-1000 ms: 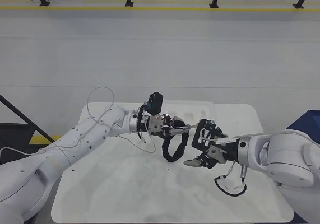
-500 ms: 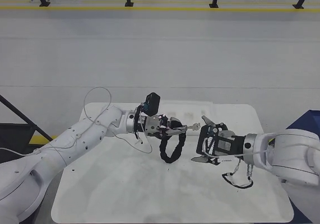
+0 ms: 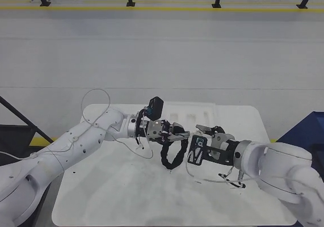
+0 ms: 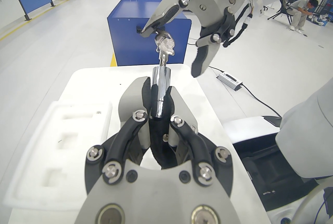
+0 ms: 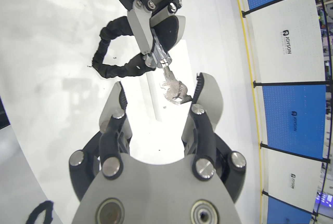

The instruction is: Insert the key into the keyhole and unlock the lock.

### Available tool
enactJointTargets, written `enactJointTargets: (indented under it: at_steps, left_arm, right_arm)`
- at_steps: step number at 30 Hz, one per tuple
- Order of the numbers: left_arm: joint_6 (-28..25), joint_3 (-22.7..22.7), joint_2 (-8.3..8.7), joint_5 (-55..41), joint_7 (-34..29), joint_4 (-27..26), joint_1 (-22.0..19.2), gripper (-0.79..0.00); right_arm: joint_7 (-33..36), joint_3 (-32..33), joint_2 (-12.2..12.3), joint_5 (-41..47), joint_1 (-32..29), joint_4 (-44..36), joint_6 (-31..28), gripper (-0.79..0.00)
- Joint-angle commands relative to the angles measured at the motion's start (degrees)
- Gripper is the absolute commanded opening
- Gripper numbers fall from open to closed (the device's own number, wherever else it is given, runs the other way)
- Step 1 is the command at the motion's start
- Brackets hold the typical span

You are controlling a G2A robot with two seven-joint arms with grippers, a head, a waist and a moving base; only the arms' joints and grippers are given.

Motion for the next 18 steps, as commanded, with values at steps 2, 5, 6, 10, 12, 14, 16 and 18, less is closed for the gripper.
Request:
enactJointTargets:
  at_steps: [2,5,6,10,12,14,16,18]
  left_arm:
    - [0.0,0.0,0.13,-0.72,-0.78,-0.32,-0.06,-0.785]
    - [0.0,0.0,0.24,-1.3,-1.34,-0.53,-0.08,-0.785]
    - [0.0,0.0,0.28,-1.46,-1.53,-0.62,-0.1,-0.785]
    - [0.0,0.0,0.39,-1.96,-2.05,-0.84,-0.14,-0.785]
    - [0.0,0.0,0.41,-2.1,-2.27,-0.96,-0.09,-0.785]
    - [0.0,0.0,0.41,-2.29,-2.47,-0.98,-0.03,-0.785]
    - [0.0,0.0,0.39,-2.36,-2.62,-1.01,-0.01,-0.785]
    - [0.0,0.0,0.38,-2.43,-2.7,-1.0,-0.03,-0.785]
  right_arm:
    - [0.05,-0.85,-0.16,-3.4,0.0,-0.58,1.15,-0.443]
    - [-0.17,-1.5,-0.31,-5.79,-0.17,-0.9,2.01,-0.493]
    - [-0.24,-1.66,-0.36,-6.28,-0.2,-0.95,2.11,-0.508]
    - [-0.87,-1.6,-0.51,-6.49,-0.36,-0.99,2.53,-0.646]
    - [-0.99,-1.37,-0.54,-6.19,-0.51,-1.05,2.44,-0.733]
    - [-1.06,-1.14,-0.56,-5.47,-0.67,-1.05,2.22,-0.782]
    - [-1.21,-0.8,-0.6,-4.22,-0.78,-0.92,2.11,-0.785]
    - [-1.32,-0.35,-0.62,-2.52,-0.78,-0.63,1.93,-0.785]
